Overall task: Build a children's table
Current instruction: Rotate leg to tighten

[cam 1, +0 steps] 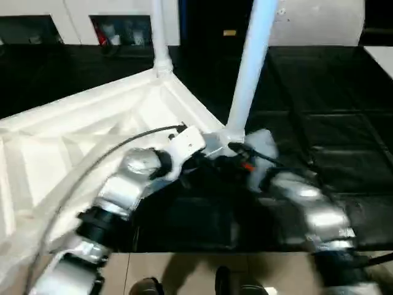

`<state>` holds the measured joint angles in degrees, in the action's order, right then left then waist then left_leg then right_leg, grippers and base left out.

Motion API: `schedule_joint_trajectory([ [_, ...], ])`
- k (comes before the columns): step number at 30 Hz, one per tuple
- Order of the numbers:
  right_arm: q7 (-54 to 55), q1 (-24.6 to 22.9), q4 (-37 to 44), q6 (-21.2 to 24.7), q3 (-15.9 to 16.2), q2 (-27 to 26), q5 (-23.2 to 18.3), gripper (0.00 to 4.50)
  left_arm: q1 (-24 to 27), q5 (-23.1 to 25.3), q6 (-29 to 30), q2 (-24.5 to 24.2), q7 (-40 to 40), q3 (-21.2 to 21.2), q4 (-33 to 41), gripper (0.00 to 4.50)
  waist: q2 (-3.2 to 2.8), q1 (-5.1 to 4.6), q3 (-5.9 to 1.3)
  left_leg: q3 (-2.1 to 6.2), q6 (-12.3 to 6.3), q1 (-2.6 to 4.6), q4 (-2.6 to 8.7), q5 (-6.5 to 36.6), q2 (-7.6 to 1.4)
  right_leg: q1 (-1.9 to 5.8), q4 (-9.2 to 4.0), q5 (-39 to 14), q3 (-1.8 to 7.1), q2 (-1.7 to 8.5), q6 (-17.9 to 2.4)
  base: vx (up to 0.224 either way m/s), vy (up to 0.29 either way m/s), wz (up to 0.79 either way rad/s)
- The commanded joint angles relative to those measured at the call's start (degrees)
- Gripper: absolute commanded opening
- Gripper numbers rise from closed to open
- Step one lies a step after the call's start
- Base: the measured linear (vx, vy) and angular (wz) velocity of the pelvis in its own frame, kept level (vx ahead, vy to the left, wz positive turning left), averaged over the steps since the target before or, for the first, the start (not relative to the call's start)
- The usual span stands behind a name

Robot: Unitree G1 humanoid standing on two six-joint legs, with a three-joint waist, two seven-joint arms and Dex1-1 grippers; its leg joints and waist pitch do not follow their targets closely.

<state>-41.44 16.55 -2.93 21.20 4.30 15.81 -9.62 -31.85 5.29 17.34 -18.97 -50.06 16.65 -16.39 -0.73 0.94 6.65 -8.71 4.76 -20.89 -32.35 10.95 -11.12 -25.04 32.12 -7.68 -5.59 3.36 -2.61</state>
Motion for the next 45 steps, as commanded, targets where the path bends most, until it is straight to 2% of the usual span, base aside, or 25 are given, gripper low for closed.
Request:
schedule_joint_trajectory([
  [1,-5.0,0.3,0.9,-1.5,-2.7,3.9,-1.4,4.48,0.7,-0.5,-4.5,-2.6,-7.4,2.2,-1.3,0.00,0.08,0.54,-3.94,-0.29,-8.50,-0.22,2.71,5.0,-1.14,5.07,-3.25,-12.2,3.08,4.12,-10.6,0.000,0.000,0.00],
  [3,-7.6,0.0,1.3,-1.5,-2.4,5.9,-2.1,4.48,0.7,-0.8,-5.1,-3.5,-9.6,2.5,-1.4,0.00,-0.04,0.94,-3.90,-0.37,-8.34,0.01,2.72,5.4,-1.25,4.90,-3.42,-14.5,3.08,4.12,-10.1,0.000,0.000,0.00],
  [4,-12.6,-0.9,2.3,-1.5,-1.7,9.7,-3.2,4.48,0.2,-1.0,-8.3,-5.6,-13.5,3.5,-2.8,0.00,0.17,1.09,-3.91,-0.38,-8.15,0.01,2.75,5.4,-1.36,4.87,-3.43,-15.0,3.08,4.11,-10.0,0.000,0.000,0.00],
  [6,-14.6,-1.4,2.7,-1.4,-1.4,11.2,-3.7,4.48,0.0,-1.2,-10.1,-6.4,-15.2,4.0,-3.7,0.00,0.12,1.45,-3.92,-0.34,-8.56,0.09,2.73,5.8,-1.36,4.82,-3.51,-15.9,3.10,4.18,-9.4,0.000,0.000,0.00],
  [7,-16.2,-1.8,2.8,-1.9,-1.0,12.6,-4.2,4.48,-0.5,-1.6,-13.0,-7.4,-17.5,4.6,-5.1,0.00,0.12,1.64,-4.05,-0.34,-8.61,0.19,2.70,5.5,-1.44,4.81,-3.46,-15.8,3.08,4.17,-9.4,0.000,0.000,0.00],
  [9,-17.0,-2.2,3.0,-2.3,-0.7,13.3,-4.5,4.48,-0.9,-2.8,-15.3,-8.1,-20.5,4.8,-6.2,0.00,0.23,1.79,-4.10,-0.36,-8.48,0.09,2.72,5.1,-1.41,4.79,-3.39,-15.5,3.07,4.20,-9.5,0.000,0.000,0.00],
  [10,-17.1,-2.8,3.3,-2.4,-0.4,13.4,-4.3,4.48,-1.7,-3.8,-17.4,-8.2,-22.5,4.3,-7.7,0.00,0.08,1.99,-4.19,-0.40,-8.18,0.18,2.66,5.0,-1.45,4.73,-3.29,-15.4,3.07,4.18,-9.6,0.000,0.000,0.00],
  [13,-16.8,-3.4,3.6,-3.1,0.0,13.1,-3.9,4.48,-3.0,-3.2,-20.0,-8.0,-21.3,3.6,-10.4,0.00,0.07,2.61,-4.33,-0.39,-7.81,0.27,2.58,4.5,-1.57,4.65,-3.03,-13.8,3.06,4.15,-10.2,0.000,0.000,0.00],
  [14,-16.8,-3.4,3.6,-3.1,0.0,13.1,-3.9,4.48,-3.0,-3.2,-20.0,-8.0,-21.3,3.6,-10.4,0.00,0.07,2.61,-4.33,-0.39,-7.81,0.27,2.58,4.5,-1.57,4.65,-3.03,-13.8,3.06,4.15,-10.2,0.000,0.000,0.00],
  [16,-16.5,-5.6,5.9,-1.7,0.0,12.3,-6.1,4.48,-4.3,-4.9,-18.0,-7.1,-18.2,0.3,-12.8,0.00,-0.05,2.76,-4.31,-0.35,-7.52,0.08,2.62,4.9,-1.57,4.89,-2.96,-13.3,3.03,4.32,-10.6,0.000,0.000,0.00],
  [18,-16.6,-5.9,6.5,-1.2,0.0,12.1,-6.7,4.48,-4.2,-5.6,-17.1,-7.0,-18.3,-0.2,-12.6,0.00,0.09,2.88,-4.26,-0.35,-7.35,0.03,2.65,5.2,-1.62,4.91,-3.04,-14.0,3.04,4.37,-10.4,0.000,0.000,0.00],
  [20,-17.0,-7.0,7.9,-0.7,0.4,12.0,-7.2,4.50,-2.6,-8.3,-13.5,-7.2,-20.7,-1.0,-9.3,0.44,0.14,2.67,-4.24,-0.31,-6.90,-0.07,2.71,5.6,-1.45,4.97,-3.30,-15.7,2.94,4.32,-9.7,0.000,0.000,0.00],
  [22,-16.9,-7.3,8.4,-0.6,0.7,12.0,-7.1,4.50,-1.5,-9.1,-11.7,-7.4,-21.7,-0.9,-7.6,0.55,0.10,2.62,-4.13,-0.33,-6.49,-0.12,2.75,5.8,-1.47,4.95,-3.33,-16.7,2.97,4.38,-9.3,0.000,0.000,0.00],
  [26,-15.7,-7.6,8.5,-0.3,1.7,12.1,-5.8,4.50,-0.6,-9.7,-10.2,-7.0,-20.4,-1.2,-6.4,0.97,0.05,2.53,-4.26,-0.32,-6.70,-0.09,2.66,4.9,-1.49,4.86,-3.22,-15.4,2.99,4.25,-9.8,0.000,0.000,0.00],
  [29,-15.6,-7.7,8.7,-0.2,2.2,12.1,-5.7,4.50,-0.5,-8.3,-10.6,-7.1,-18.6,-1.1,-7.4,1.15,0.10,2.44,-4.33,-0.31,-6.97,-0.16,2.59,4.9,-1.40,4.95,-3.17,-14.9,2.92,4.11,-9.6,0.000,0.000,0.00],
  [32,-15.6,-8.0,9.6,0.2,2.6,12.4,-6.2,4.50,-0.5,-6.5,-10.9,-7.6,-17.4,-0.5,-8.6,1.15,0.12,2.44,-4.27,-0.32,-6.85,-0.15,2.60,5.2,-1.27,4.98,-3.48,-17.0,2.86,4.09,-8.2,0.000,0.000,0.00],
  [37,-15.6,-7.9,9.9,0.1,2.8,12.6,-6.3,4.50,-0.5,-5.3,-10.7,-8.9,-17.3,0.3,-9.6,1.15,0.05,2.42,-4.38,-0.25,-6.49,-0.04,2.63,5.4,-1.38,4.95,-3.37,-16.7,2.92,4.13,-8.4,0.000,0.000,0.00],
  [39,-15.5,-7.8,9.8,0.1,2.8,12.7,-6.2,4.50,-0.6,-5.0,-11.0,-9.2,-16.9,0.3,-10.1,0.87,0.09,2.34,-4.38,-0.30,-6.38,-0.13,2.60,5.5,-1.27,5.06,-3.37,-16.4,2.93,4.12,-8.6,0.000,0.000,0.00],
  [41,-15.6,-7.9,9.9,0.0,2.8,12.8,-6.3,4.50,-0.6,-5.3,-11.0,-9.6,-17.5,0.2,-9.9,0.87,0.05,2.30,-4.41,-0.26,-6.36,-0.12,2.61,5.4,-1.31,5.07,-3.31,-16.2,2.93,4.14,-8.7,0.000,0.000,0.00],
  [42,-15.6,-7.9,9.9,0.0,2.8,12.9,-6.3,4.50,-0.5,-5.4,-10.9,-9.7,-17.8,0.2,-9.7,0.61,0.03,2.29,-4.42,-0.26,-6.36,-0.09,2.60,5.4,-1.33,5.05,-3.29,-16.1,2.93,4.13,-8.8,0.000,0.000,0.00],
  [45,-15.6,-7.9,10.0,0.1,3.0,13.0,-6.3,4.50,-0.2,-5.5,-11.3,-9.7,-18.4,0.1,-9.4,0.45,0.09,2.21,-4.50,-0.29,-6.61,-0.11,2.53,4.9,-1.29,5.10,-3.18,-15.1,2.95,4.12,-9.2,0.000,0.000,0.00],
])
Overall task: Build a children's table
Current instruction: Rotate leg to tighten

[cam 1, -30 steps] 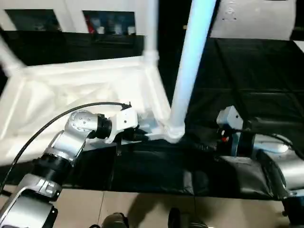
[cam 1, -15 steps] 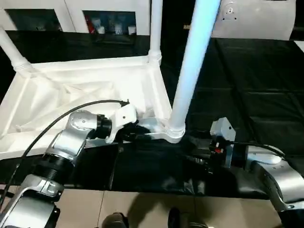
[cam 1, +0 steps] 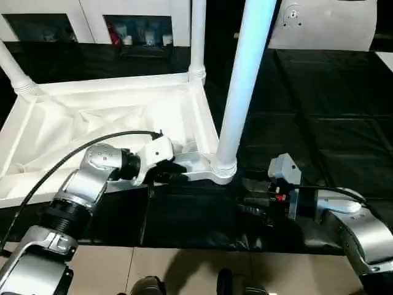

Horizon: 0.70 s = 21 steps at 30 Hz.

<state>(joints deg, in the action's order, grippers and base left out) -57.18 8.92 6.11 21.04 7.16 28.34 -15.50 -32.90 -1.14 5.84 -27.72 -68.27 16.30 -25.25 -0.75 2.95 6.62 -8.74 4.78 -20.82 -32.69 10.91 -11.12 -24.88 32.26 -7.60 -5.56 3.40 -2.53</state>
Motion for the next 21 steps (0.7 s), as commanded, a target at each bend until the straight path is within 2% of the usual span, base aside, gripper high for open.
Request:
schedule_joint_trajectory([
  [1,0.2,-0.2,0.9,0.2,0.1,0.5,-0.4,4.50,0.9,1.0,0.0,-1.0,-0.2,0.5,-0.4,0.35,0.08,0.24,-4.51,-0.27,-6.71,-0.19,2.82,4.9,-1.27,4.95,-3.30,-15.1,2.95,4.13,-9.4,0.000,0.000,0.00],
  [5,0.2,0.1,0.6,-0.1,0.3,0.6,-0.2,4.50,1.1,1.8,-1.7,-1.4,0.1,1.3,-0.1,0.04,0.13,0.23,-4.43,-0.27,-6.54,-0.22,2.84,5.6,-1.24,4.93,-3.48,-16.8,2.88,4.09,-8.7,0.000,0.000,0.00],
  [11,1.2,1.1,-0.5,-0.8,-0.1,0.5,0.4,4.50,0.9,3.2,-5.9,-2.0,-0.5,2.3,-0.5,0.04,0.18,0.04,-4.59,-0.25,-6.66,-0.21,2.76,4.7,-1.26,4.93,-3.18,-15.1,2.93,4.03,-8.9,0.000,0.000,0.00],
  [14,2.0,3.8,-3.3,-2.4,-0.8,0.1,1.2,4.50,0.7,0.6,-9.1,-1.5,-5.0,2.2,-0.6,0.04,0.19,-0.10,-4.71,-0.30,-6.61,-0.23,2.71,4.1,-1.20,4.94,-3.06,-14.5,2.92,4.10,-9.5,0.000,0.000,0.00],
  [17,0.2,5.3,-5.2,-4.4,0.2,0.9,2.3,4.50,0.5,-0.9,-10.9,-1.3,-8.8,3.1,-0.2,0.04,0.22,0.10,-4.80,-0.37,-7.31,-0.11,2.58,2.8,-1.40,4.83,-2.60,-11.8,3.11,4.10,-10.5,0.000,0.000,0.00],
  [18,-0.2,5.8,-6.0,-5.2,0.5,0.9,2.5,4.50,0.4,-1.1,-11.5,-1.3,-9.8,3.5,-0.2,0.04,0.10,0.46,-4.87,-0.47,-7.72,0.14,2.52,2.7,-1.54,4.65,-2.51,-11.0,3.18,4.16,-11.0,0.000,0.000,0.00],
  [19,-0.6,6.3,-6.8,-5.7,0.6,0.8,2.5,4.50,0.3,-1.2,-12.0,-1.1,-10.4,3.9,-0.2,0.04,0.32,0.55,-4.85,-0.49,-7.86,0.10,2.53,2.7,-1.60,4.67,-2.40,-10.7,3.18,4.14,-11.3,0.000,0.000,0.00],
  [21,-1.6,7.4,-8.7,-7.2,1.8,0.8,3.2,4.50,-0.2,-1.0,-13.1,-1.1,-12.1,5.1,-0.7,0.04,0.30,0.98,-4.80,-0.47,-7.98,-0.04,2.49,3.0,-1.62,4.77,-2.34,-11.2,3.13,4.28,-11.5,0.000,0.000,0.00],
])
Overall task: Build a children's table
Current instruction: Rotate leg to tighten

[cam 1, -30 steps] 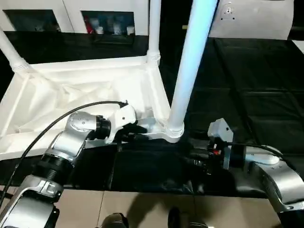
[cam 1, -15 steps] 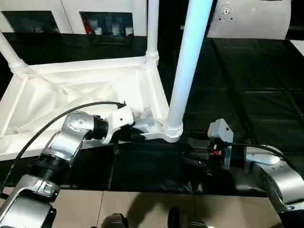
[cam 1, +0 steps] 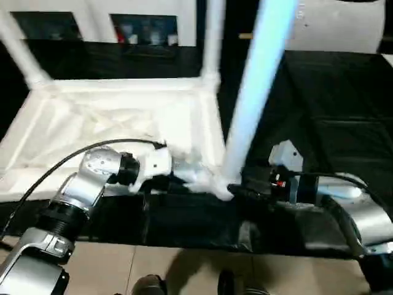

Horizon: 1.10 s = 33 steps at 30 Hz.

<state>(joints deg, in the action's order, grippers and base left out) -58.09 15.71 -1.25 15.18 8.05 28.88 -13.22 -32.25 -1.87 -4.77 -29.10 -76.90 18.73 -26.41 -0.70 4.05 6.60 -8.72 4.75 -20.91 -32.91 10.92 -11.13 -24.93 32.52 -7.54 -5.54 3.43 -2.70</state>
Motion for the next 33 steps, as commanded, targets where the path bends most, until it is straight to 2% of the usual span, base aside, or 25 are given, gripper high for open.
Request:
schedule_joint_trajectory([
  [1,-1.0,1.0,-2.0,-1.9,1.4,0.2,1.1,4.50,-1.0,-0.1,-3.1,0.4,-3.9,3.0,0.2,0.04,0.21,-0.08,-4.67,-0.48,-7.63,0.11,2.72,3.8,-1.63,4.68,-2.74,-12.6,3.08,4.20,-11.0,0.000,0.000,0.00],
  [2,-1.9,1.4,-2.7,-2.4,1.9,0.1,0.8,4.50,-1.3,0.1,-3.5,0.6,-4.2,3.2,-0.3,0.04,0.28,-0.14,-4.65,-0.50,-7.38,0.10,2.73,4.3,-1.58,4.73,-2.78,-13.4,3.06,4.23,-10.8,0.000,0.000,0.00],
  [4,-2.5,1.7,-3.3,-2.7,2.1,-0.1,0.5,4.50,-1.6,0.2,-3.8,0.8,-4.4,3.1,-0.7,0.04,0.36,0.12,-4.44,-0.58,-6.41,0.14,2.73,6.3,-1.39,4.69,-3.35,-18.0,3.08,4.25,-9.3,0.000,0.000,0.00],
  [5,-3.0,2.0,-3.6,-3.0,2.3,-0.2,0.4,4.31,-1.8,0.4,-4.1,0.9,-4.5,3.0,-1.1,0.01,0.35,0.22,-4.38,-0.53,-6.08,0.15,2.77,6.7,-1.45,4.66,-3.38,-19.0,3.12,4.31,-8.9,0.000,0.000,0.00],
  [9,-5.7,3.1,-5.3,-3.8,3.3,-0.6,0.1,4.09,-3.0,0.8,-5.1,1.3,-4.6,2.9,-2.7,0.00,0.18,0.71,-4.42,-0.47,-5.00,0.47,2.80,8.3,-1.58,4.39,-3.69,-22.1,3.09,4.32,-7.7,0.000,0.000,0.00],
  [14,-7.2,4.4,-7.2,-4.3,4.0,-0.9,-0.4,3.67,-3.2,0.8,-5.6,1.2,-4.8,3.0,-3.3,0.00,0.25,0.72,-4.68,-0.38,-4.93,0.16,2.70,7.6,-1.61,4.60,-3.19,-19.0,3.05,4.23,-8.8,0.000,0.000,0.00],
  [18,-8.0,4.7,-7.7,-3.9,4.2,-1.1,-0.8,3.31,-3.2,0.9,-5.6,1.1,-4.8,3.0,-3.5,0.00,0.26,0.84,-4.76,-0.45,-5.19,0.05,2.60,6.8,-1.56,4.64,-3.14,-18.8,3.06,4.26,-8.7,0.000,0.000,0.00],
  [19,-8.2,4.7,-7.7,-3.9,4.2,-1.1,-0.9,3.27,-3.2,0.9,-5.6,1.0,-4.9,3.0,-3.5,0.00,0.45,0.85,-4.86,-0.46,-5.26,-0.02,2.56,6.5,-1.57,4.72,-3.06,-18.5,3.05,4.25,-8.8,0.000,0.000,0.00],
  [22,-9.5,4.6,-8.0,-3.5,4.4,-1.3,-1.3,2.89,-3.0,0.8,-5.7,1.0,-5.2,2.8,-3.8,0.00,0.32,0.88,-4.79,-0.44,-5.28,-0.03,2.59,6.4,-1.59,4.66,-3.08,-18.6,3.02,4.25,-8.6,0.000,0.000,0.00],
  [29,-10.4,3.5,-7.4,-2.3,4.5,-1.5,-2.5,2.70,-2.1,-0.5,-3.8,1.2,-5.7,2.2,-3.2,0.00,0.18,0.87,-4.54,-0.43,-5.27,0.01,2.67,6.9,-1.57,4.57,-3.20,-18.7,3.04,4.19,-8.6,0.000,0.000,0.00],
  [31,-10.3,2.3,-5.7,0.0,4.4,-2.0,-4.0,2.68,-1.8,-1.3,-1.3,1.9,-4.7,1.6,-2.5,0.00,0.01,0.82,-4.28,-0.41,-5.27,0.01,2.76,7.3,-1.63,4.52,-3.19,-18.6,3.05,4.11,-8.9,0.000,0.000,0.00],
  [32,-10.3,2.3,-5.7,0.0,4.4,-2.0,-4.0,2.68,-1.8,-1.3,-1.3,1.9,-4.7,1.6,-2.5,0.00,0.13,0.85,-4.27,-0.37,-5.22,-0.02,2.78,7.5,-1.61,4.55,-3.24,-19.0,3.02,4.16,-8.7,0.000,0.000,0.00],
  [33,-10.1,1.9,-5.0,0.8,4.4,-2.2,-4.4,2.68,-1.7,-1.4,-0.5,2.1,-4.1,1.4,-2.2,0.00,-0.04,0.83,-4.19,-0.37,-5.13,0.03,2.81,7.8,-1.58,4.48,-3.33,-19.4,3.01,4.18,-8.7,0.000,0.000,0.00],
])
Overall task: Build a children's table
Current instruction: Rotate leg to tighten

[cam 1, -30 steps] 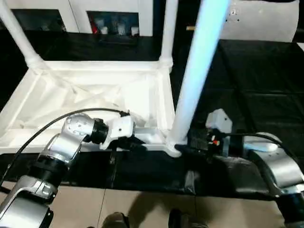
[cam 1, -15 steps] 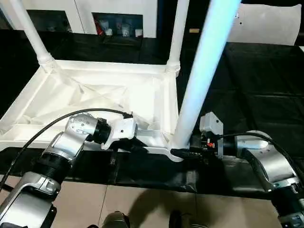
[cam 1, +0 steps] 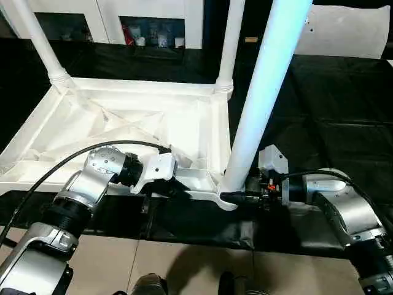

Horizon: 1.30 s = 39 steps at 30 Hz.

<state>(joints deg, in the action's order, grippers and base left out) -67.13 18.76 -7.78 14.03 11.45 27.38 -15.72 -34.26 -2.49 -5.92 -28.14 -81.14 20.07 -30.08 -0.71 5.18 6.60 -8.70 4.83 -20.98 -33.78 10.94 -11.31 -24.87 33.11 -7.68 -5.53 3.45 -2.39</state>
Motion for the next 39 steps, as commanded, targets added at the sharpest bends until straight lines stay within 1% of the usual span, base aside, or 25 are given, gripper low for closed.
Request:
schedule_joint_trajectory([
  [1,0.2,-2.3,3.2,3.3,1.1,-1.4,-2.4,2.68,0.4,-0.5,2.7,2.1,2.7,-0.4,2.1,0.00,-0.15,-0.31,-4.00,-0.41,-5.16,0.18,3.74,8.3,-1.41,4.32,-4.13,-20.0,3.02,4.16,-8.8,0.000,0.000,0.00],
  [3,3.0,-3.3,4.8,4.8,1.6,-2.7,-1.7,2.67,0.3,0.4,4.8,3.2,6.0,-0.6,2.7,0.00,0.02,-0.37,-3.96,-0.33,-4.69,0.15,3.89,8.2,-1.55,4.40,-4.15,-20.6,3.12,4.18,-8.5,0.000,0.000,0.00],
  [6,9.5,-4.5,6.9,7.2,2.1,-6.0,-0.3,2.66,0.3,1.1,10.1,5.4,11.5,-1.4,4.3,0.00,-0.03,-0.77,-3.12,-0.27,-3.25,0.66,4.17,12.1,-1.11,4.02,-5.42,-29.8,2.68,4.24,-5.7,0.000,0.000,0.00],
  [7,19.4,-3.6,6.5,11.4,1.3,-12.8,0.6,2.65,-0.1,0.7,16.0,9.2,17.5,-2.7,5.7,0.00,-0.01,-0.96,-2.77,-0.25,-2.98,0.78,4.24,13.2,-0.93,3.83,-5.83,-32.3,2.54,4.20,-5.0,0.000,0.000,0.00],
  [9,27.1,-2.4,5.6,14.1,0.3,-18.5,1.3,2.65,-0.8,0.9,19.7,12.3,22.3,-3.5,6.2,0.00,-0.04,-1.90,-1.83,0.18,-0.97,2.09,4.04,19.2,-0.37,3.02,-7.64,-42.6,1.21,4.14,-1.5,0.000,0.000,0.00],
  [10,30.7,-1.5,4.7,14.8,-0.1,-21.3,1.9,2.65,-1.4,1.2,21.1,13.9,25.0,-3.9,6.0,0.00,-0.13,-3.20,-1.96,0.97,0.11,2.23,4.00,21.4,-0.07,3.81,-8.66,-45.5,-0.27,4.31,1.7,0.000,0.000,0.00],
  [13,35.6,-0.3,3.1,15.3,-0.7,-25.4,2.7,2.65,-2.4,2.2,22.1,16.4,29.5,-4.6,5.0,0.00,-1.02,-5.24,-1.89,1.82,-1.73,2.02,4.87,26.1,-1.18,5.44,-9.33,-39.4,-2.50,4.17,2.8,-0.022,0.048,-0.07],
  [14,39.2,0.6,1.8,15.5,-1.1,-27.9,3.7,2.64,-3.0,3.0,22.9,18.2,32.6,-4.9,4.4,0.00,-1.51,-6.20,-1.40,2.47,-2.40,1.92,6.23,31.4,-2.76,6.08,-8.33,-35.2,-2.75,4.39,2.5,-0.026,0.079,-0.08],
  [17,46.3,2.2,-1.2,15.2,-2.1,-32.1,6.0,2.64,-4.1,5.1,24.3,21.1,38.0,-4.8,3.2,0.00,-1.57,-6.84,-0.66,2.41,-1.16,2.94,7.29,38.6,-3.00,5.39,-7.67,-36.4,-2.55,3.98,2.0,-0.005,0.020,0.00],
  [19,48.4,2.6,-1.9,15.5,-2.7,-33.4,6.1,2.99,-4.6,6.0,25.1,22.2,40.0,-4.8,3.0,0.00,-1.46,-7.02,-0.65,2.10,-0.81,3.53,6.38,37.6,-2.07,4.81,-8.31,-39.8,-2.37,4.74,2.4,0.000,0.000,0.00],
  [20,49.6,2.6,-2.1,15.1,-3.1,-33.8,6.3,3.20,-5.0,6.9,25.3,22.6,41.4,-4.7,2.8,0.00,-1.02,-7.34,-0.54,1.53,-0.98,4.32,4.69,32.7,-0.34,3.78,-10.91,-45.5,-3.51,5.38,3.8,0.000,0.000,0.00],
  [21,49.9,2.5,-2.0,15.0,-3.2,-33.9,6.4,3.34,-5.1,7.2,25.4,22.7,41.9,-4.6,2.7,0.00,-1.18,-7.35,-0.53,1.26,-1.13,4.61,3.87,30.1,0.40,3.54,-11.97,-47.5,-4.31,5.59,4.6,0.000,0.000,0.00],
  [22,50.4,2.2,-1.5,15.2,-3.9,-34.2,6.8,3.34,-5.0,7.8,26.0,22.5,41.6,-4.5,3.2,0.00,-1.37,-7.81,-0.48,1.24,-1.77,3.82,3.50,27.7,0.46,4.49,-12.95,-46.8,-6.02,5.32,6.4,0.000,0.000,0.00],
  [23,50.9,2.0,-1.2,15.4,-4.4,-34.4,7.1,3.44,-4.8,8.2,26.5,22.3,41.4,-4.4,3.5,0.00,-2.67,-7.96,-0.59,2.93,-1.85,0.85,6.10,32.1,-2.36,7.66,-8.78,-38.7,-4.78,5.61,5.8,0.000,0.000,0.00],
  [24,51.1,1.8,-0.8,15.2,-4.9,-34.1,7.4,3.57,-4.5,8.5,26.6,21.7,40.8,-4.2,4.0,0.00,-3.59,-7.20,-0.98,4.96,-0.69,-0.99,9.63,41.5,-5.57,9.41,0.80,-20.3,-0.41,5.38,1.1,0.000,0.000,0.00],
  [25,51.2,1.6,-0.6,15.0,-5.2,-33.8,7.6,3.78,-4.3,8.7,26.5,21.3,40.5,-4.0,4.3,0.00,-1.44,-8.04,-0.31,4.23,-0.13,1.27,9.45,44.4,-3.89,5.75,-1.05,-16.7,1.33,5.10,-1.3,0.000,0.000,0.00],
  [26,50.7,1.2,-0.2,14.2,-5.8,-33.0,7.4,3.78,-3.9,8.6,26.1,20.5,39.5,-3.9,4.6,0.00,-0.33,-7.29,-0.35,2.48,0.32,3.68,4.81,33.1,1.37,2.73,-8.50,-44.4,0.28,6.18,1.3,0.000,0.000,0.00],
  [27,50.7,1.2,-0.2,14.2,-5.8,-33.0,7.4,3.78,-3.9,8.6,26.1,20.5,39.5,-3.9,4.6,0.00,-0.33,-7.29,-0.35,2.48,0.32,3.68,4.81,33.1,1.37,2.73,-8.50,-44.4,0.28,6.18,1.3,0.074,-0.048,0.10],
  [28,50.1,0.9,0.1,13.4,-6.5,-32.3,7.3,3.90,-3.5,8.4,25.4,19.7,38.4,-3.9,4.9,0.00,0.70,-6.36,-1.19,2.10,-3.05,0.43,3.68,13.7,1.99,5.32,-7.82,-49.4,1.87,7.55,2.0,0.088,-0.040,-0.04],
  [29,50.1,0.9,0.1,13.4,-6.5,-32.3,7.3,4.00,-3.5,8.4,25.4,19.7,38.4,-3.9,4.9,0.00,0.54,-5.79,-1.70,2.23,-3.43,-0.47,4.22,10.2,1.54,5.96,-7.09,-45.3,2.28,7.27,1.8,0.088,-0.040,-0.04],
  [30,49.7,0.8,0.4,13.1,-6.7,-31.9,7.2,4.10,-3.2,8.3,25.1,19.3,37.8,-3.8,5.1,0.00,0.31,-5.57,-1.75,2.34,-3.71,-0.63,4.77,8.3,1.00,5.61,-6.48,-40.1,2.42,6.75,0.7,0.062,-0.030,-0.11],
  [31,48.7,0.4,0.9,12.4,-7.2,-30.9,7.0,4.17,-2.8,8.1,24.5,18.5,36.6,-3.8,5.3,0.00,-0.43,-5.51,-2.04,2.08,-4.62,0.04,5.04,7.0,-0.17,4.73,-5.20,-25.5,2.47,5.61,-4.6,0.054,-0.041,0.05],
  [33,44.8,-0.8,2.8,9.7,-8.6,-26.6,6.2,4.39,-0.8,7.6,22.5,15.5,32.5,-3.9,6.5,0.00,-0.24,-5.41,-2.14,1.69,-5.13,0.21,4.86,8.2,-0.25,4.79,-4.91,-21.9,2.59,5.20,-6.8,0.066,-0.047,0.08],
  [35,40.6,-2.2,5.3,8.8,-10.4,-22.6,4.9,4.46,0.7,7.0,20.3,12.5,29.0,-3.8,7.2,0.00,-0.16,-5.07,-2.94,1.37,-7.89,-0.73,4.15,2.7,0.06,5.59,-3.58,-12.0,2.71,5.07,-11.2,0.028,-0.014,0.03],
  [39,33.3,-4.7,9.1,8.5,-11.1,-16.5,3.5,4.46,2.0,6.6,17.7,8.7,25.2,-3.6,7.0,0.00,-0.29,-4.52,-3.14,1.26,-11.13,-0.87,3.63,-1.2,-0.20,5.75,-2.96,-5.0,2.51,4.81,-12.6,0.040,-0.023,-0.01],
])
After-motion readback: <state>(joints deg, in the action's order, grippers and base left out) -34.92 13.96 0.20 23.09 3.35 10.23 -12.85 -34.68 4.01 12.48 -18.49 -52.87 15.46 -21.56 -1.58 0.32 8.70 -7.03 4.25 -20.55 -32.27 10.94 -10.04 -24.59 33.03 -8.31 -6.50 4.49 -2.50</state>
